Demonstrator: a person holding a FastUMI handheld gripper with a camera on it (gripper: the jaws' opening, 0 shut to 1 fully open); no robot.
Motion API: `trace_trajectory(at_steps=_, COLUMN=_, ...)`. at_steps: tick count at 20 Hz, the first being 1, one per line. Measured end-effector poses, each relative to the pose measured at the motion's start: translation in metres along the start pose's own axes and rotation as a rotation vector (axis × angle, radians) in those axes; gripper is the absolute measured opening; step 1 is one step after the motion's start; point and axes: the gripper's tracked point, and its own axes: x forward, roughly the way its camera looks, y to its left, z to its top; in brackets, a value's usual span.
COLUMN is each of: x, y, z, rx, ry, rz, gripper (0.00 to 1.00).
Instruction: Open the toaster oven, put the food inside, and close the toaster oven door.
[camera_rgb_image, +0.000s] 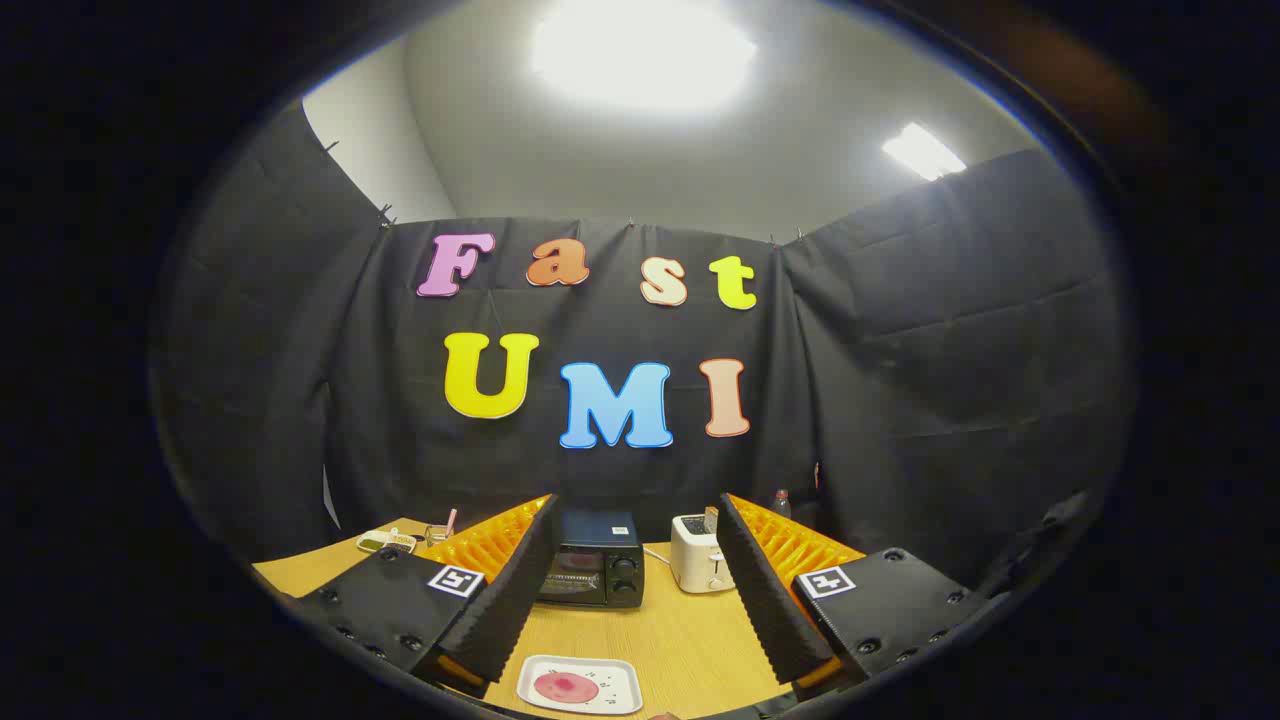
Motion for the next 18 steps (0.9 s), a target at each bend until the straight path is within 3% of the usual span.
trace_trajectory(at_steps=18, x=0.022, y=0.049, z=0.005, rx=0.013, ry=-0.010, rz=0.065, gripper=0.98)
